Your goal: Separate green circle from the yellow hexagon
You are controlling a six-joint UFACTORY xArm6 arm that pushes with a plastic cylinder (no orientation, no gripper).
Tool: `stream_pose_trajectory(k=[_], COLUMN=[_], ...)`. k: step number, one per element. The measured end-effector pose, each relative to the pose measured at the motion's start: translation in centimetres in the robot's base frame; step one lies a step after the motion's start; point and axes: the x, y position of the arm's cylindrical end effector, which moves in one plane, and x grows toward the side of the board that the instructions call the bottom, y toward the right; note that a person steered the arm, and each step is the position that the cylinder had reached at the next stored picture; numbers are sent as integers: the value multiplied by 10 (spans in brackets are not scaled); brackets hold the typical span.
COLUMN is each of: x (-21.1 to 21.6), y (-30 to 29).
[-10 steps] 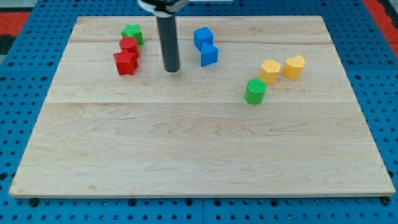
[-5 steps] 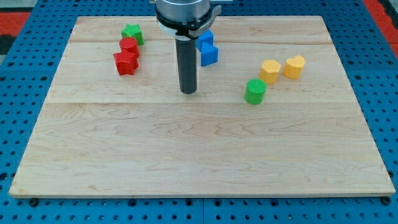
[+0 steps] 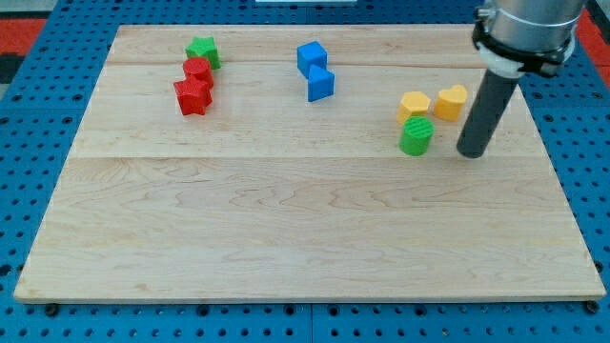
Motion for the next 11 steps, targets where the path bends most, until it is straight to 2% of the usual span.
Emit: stream_pose_trajectory(k=[1,3,10,11], x=[-14,-14,4,1], y=[-5,-46,-196,-187])
